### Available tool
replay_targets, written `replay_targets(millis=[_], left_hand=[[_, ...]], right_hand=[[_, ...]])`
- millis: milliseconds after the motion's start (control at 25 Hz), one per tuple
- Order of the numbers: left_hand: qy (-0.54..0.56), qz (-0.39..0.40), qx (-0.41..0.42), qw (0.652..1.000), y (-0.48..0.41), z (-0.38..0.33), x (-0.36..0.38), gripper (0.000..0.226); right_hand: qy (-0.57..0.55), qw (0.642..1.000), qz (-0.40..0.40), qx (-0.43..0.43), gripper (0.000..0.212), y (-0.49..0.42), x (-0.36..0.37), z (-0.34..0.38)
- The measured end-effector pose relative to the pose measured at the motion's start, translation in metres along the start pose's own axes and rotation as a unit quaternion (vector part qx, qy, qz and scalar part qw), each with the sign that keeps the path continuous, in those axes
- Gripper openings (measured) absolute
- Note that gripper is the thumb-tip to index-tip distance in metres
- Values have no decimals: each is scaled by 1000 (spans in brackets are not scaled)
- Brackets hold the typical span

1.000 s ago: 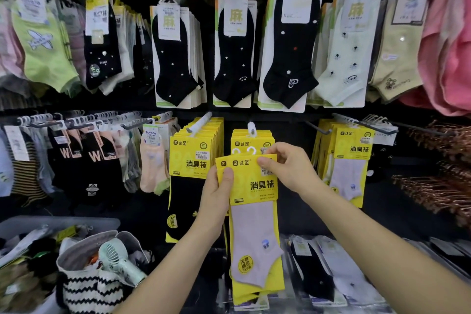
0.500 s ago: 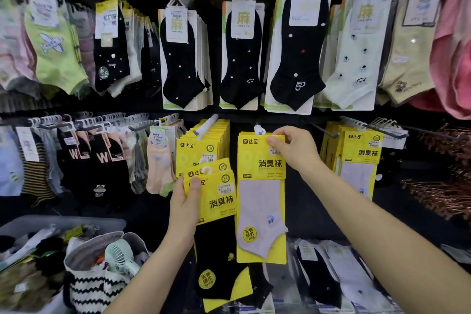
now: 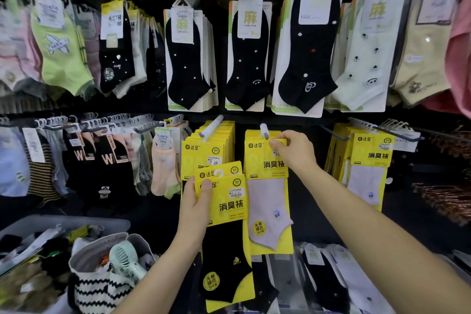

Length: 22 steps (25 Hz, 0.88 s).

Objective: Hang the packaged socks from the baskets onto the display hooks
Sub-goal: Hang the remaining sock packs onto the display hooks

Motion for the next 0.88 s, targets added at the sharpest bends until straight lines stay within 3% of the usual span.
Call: replay_targets(millis=[280, 400, 480, 600, 880], left_hand=[[-56, 8, 33, 998, -13, -17, 31, 14], [-63, 16, 35, 997, -16, -14, 37, 12], [-70, 26, 40, 996, -12, -14, 44, 10], [-48, 27, 21, 998, -7, -11, 56, 4], [12, 99, -82, 992, 0, 5, 77, 18]], right_hand=[[67, 997, -16, -15, 34, 1, -8, -3], [-16, 995, -64, -80, 17, 20, -22, 9], [-47, 991, 0, -126, 24, 39, -15, 19], [7, 985, 105, -134, 31, 61, 4, 22], [15, 994, 82, -71, 25, 55, -13, 3]])
Point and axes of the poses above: each hand's wrist, its own y-axis away from the middle knuckle, its own x-axis out of the palm, z = x × y, the point moved 8 cm from there along -y, towards the middle knuckle, and after that the axes turned 6 degrees about -x, right-handed, at the moved point
